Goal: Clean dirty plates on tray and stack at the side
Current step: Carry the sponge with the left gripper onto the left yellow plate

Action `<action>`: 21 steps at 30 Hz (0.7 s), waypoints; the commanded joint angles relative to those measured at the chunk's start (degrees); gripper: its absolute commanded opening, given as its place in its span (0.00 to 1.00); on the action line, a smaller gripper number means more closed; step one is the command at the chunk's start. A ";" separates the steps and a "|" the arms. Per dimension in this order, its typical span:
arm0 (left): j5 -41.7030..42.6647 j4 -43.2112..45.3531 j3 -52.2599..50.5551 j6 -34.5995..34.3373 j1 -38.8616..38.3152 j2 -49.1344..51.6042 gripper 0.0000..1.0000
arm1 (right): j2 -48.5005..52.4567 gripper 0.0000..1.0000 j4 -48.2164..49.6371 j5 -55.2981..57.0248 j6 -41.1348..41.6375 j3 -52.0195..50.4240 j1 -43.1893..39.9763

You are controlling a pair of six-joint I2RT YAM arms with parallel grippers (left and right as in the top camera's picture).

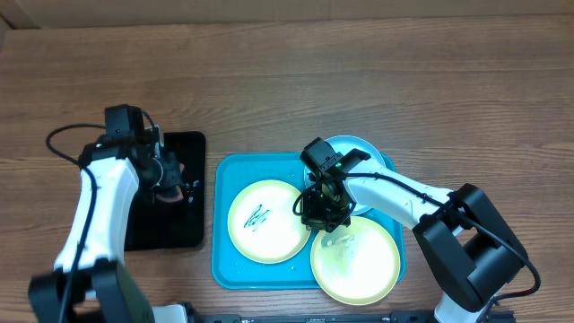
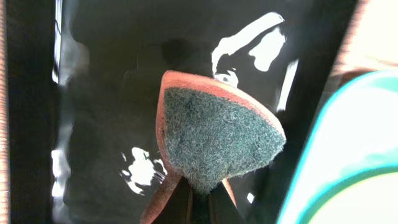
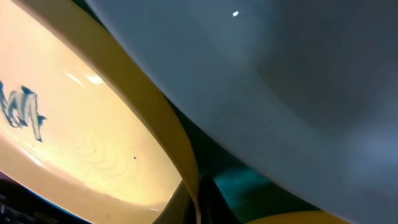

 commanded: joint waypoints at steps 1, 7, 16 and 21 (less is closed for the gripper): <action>4.52 -0.61 2.97 0.66 -3.37 -7.85 0.04 | 0.24 0.04 0.74 0.28 -0.24 -0.24 0.26; 8.81 -1.95 2.97 0.63 -11.30 -10.21 0.04 | 0.24 0.04 2.25 0.28 -0.24 -0.24 0.26; 11.02 -2.03 2.95 -1.68 -26.95 -7.41 0.04 | 0.24 0.04 2.84 0.26 -0.24 -0.24 0.28; 10.97 -1.95 2.89 -3.96 -31.58 -1.79 0.04 | 0.24 0.04 3.50 0.26 -0.22 -0.22 0.26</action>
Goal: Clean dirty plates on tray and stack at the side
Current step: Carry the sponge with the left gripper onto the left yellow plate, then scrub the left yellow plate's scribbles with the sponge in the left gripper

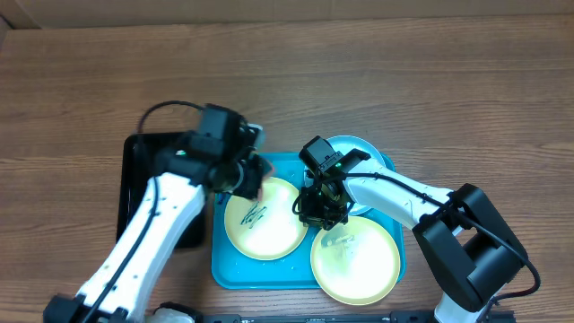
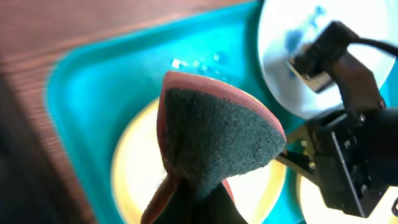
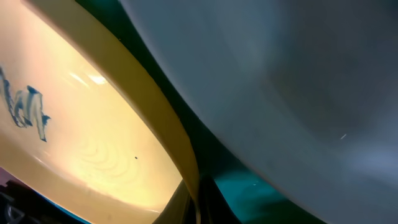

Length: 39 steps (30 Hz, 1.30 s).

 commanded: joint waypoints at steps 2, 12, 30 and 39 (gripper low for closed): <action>1.11 0.20 0.48 -2.89 -2.54 6.49 0.04 | 0.24 0.04 0.66 0.20 -0.22 -0.17 0.26; 8.83 5.44 -0.28 -3.15 -4.66 17.46 0.04 | 0.24 0.04 0.96 -0.83 -0.22 -0.09 0.26; -10.01 4.98 -9.90 -17.51 -3.45 21.64 0.04 | 0.24 0.04 1.51 -1.22 -0.22 -0.09 0.11; -22.58 -1.64 -9.92 -25.99 -3.45 21.64 0.04 | 0.22 0.04 1.75 -1.20 0.26 -0.09 0.11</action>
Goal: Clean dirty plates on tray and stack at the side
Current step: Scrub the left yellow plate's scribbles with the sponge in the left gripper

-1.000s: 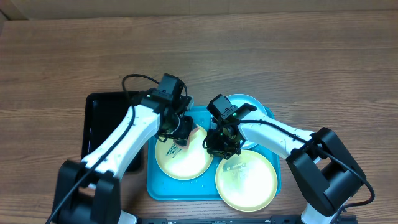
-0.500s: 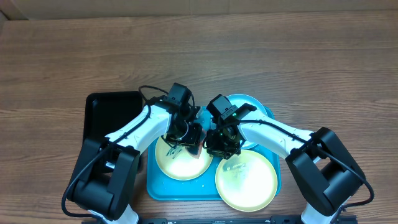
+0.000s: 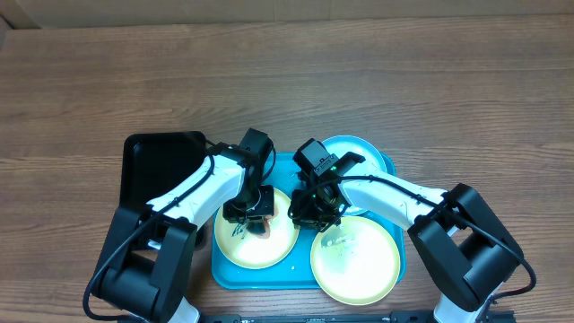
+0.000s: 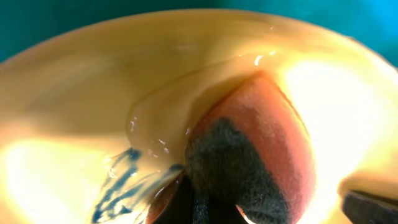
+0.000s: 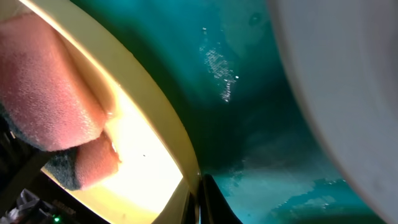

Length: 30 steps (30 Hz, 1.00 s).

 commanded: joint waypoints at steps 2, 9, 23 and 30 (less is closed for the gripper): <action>-22.05 -3.58 -3.69 -9.31 0.87 2.56 0.04 | -0.39 0.04 -0.46 1.57 0.72 -0.04 -1.22; -29.94 -5.99 -3.67 -16.52 0.87 2.56 0.04 | -0.39 0.04 -0.44 1.60 0.70 -0.04 -1.22; 0.50 4.24 -2.69 9.53 -0.35 2.56 0.04 | -0.39 0.04 -0.44 1.57 0.70 -0.04 -1.22; 15.54 6.32 -2.64 18.67 -1.55 2.56 0.04 | -0.39 0.04 -0.72 1.55 0.68 -0.04 -1.22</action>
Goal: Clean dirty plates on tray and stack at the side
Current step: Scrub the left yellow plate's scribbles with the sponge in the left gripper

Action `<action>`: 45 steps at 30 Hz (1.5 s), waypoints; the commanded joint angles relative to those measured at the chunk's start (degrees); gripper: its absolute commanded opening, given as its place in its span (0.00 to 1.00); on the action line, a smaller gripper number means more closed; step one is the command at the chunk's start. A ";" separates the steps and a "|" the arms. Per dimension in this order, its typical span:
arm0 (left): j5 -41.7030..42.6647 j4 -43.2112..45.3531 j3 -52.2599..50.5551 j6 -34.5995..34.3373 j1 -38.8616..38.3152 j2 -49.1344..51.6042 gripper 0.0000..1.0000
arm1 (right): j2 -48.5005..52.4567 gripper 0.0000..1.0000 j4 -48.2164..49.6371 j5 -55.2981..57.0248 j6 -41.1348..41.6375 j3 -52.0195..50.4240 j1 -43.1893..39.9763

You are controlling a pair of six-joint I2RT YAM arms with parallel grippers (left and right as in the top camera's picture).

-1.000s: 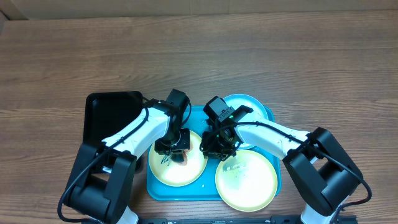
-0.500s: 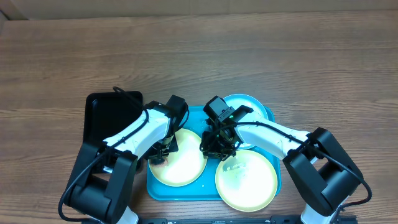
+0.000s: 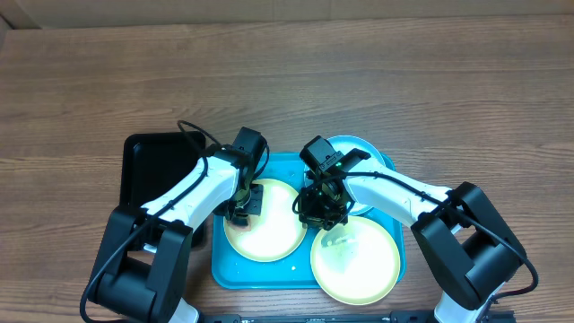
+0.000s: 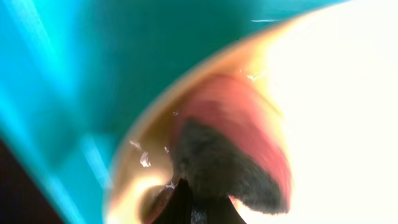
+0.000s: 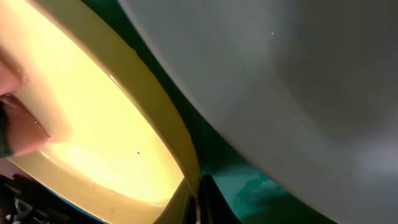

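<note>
A yellow plate lies at the left of the teal tray, and no mark shows on its face. My left gripper is shut on a pink sponge with a dark green scouring side, pressed on the plate's left rim. On the plate's right rim, my right gripper is shut. From the right wrist, the sponge shows at the far side of the plate. A second yellow plate and a light blue plate lie on the tray's right half.
A black tray sits on the wooden table left of the teal tray. The light blue plate hangs close over my right gripper's fingers. Water drops lie on the teal tray near its front edge.
The sponge in my left gripper has moved from the plate's lower middle to its left rim. The blue scribble no longer shows. My right gripper stays on the plate's right rim.
First my left gripper held the sponge over the black tray while the right gripped the rim of the scribbled yellow plate. Then the sponge was above that plate, then pressed on it beside the scribble. Now it sits at the left rim and the plate looks unmarked.
</note>
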 commanded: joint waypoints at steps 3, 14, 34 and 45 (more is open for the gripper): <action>27.74 2.60 -1.46 11.15 -2.54 3.61 0.04 | -0.37 0.04 1.55 0.68 0.33 -0.04 0.33; 34.01 2.36 -1.46 13.75 -2.51 3.43 0.04 | -0.37 0.04 1.33 0.68 0.35 -0.04 0.33; -20.52 -7.13 -1.49 -20.90 -2.38 3.43 0.04 | -0.37 0.04 0.70 0.68 0.35 -0.04 0.33; -31.76 -6.25 -1.46 -28.50 -2.38 3.43 0.04 | -0.37 0.04 0.72 0.70 0.33 -0.04 0.33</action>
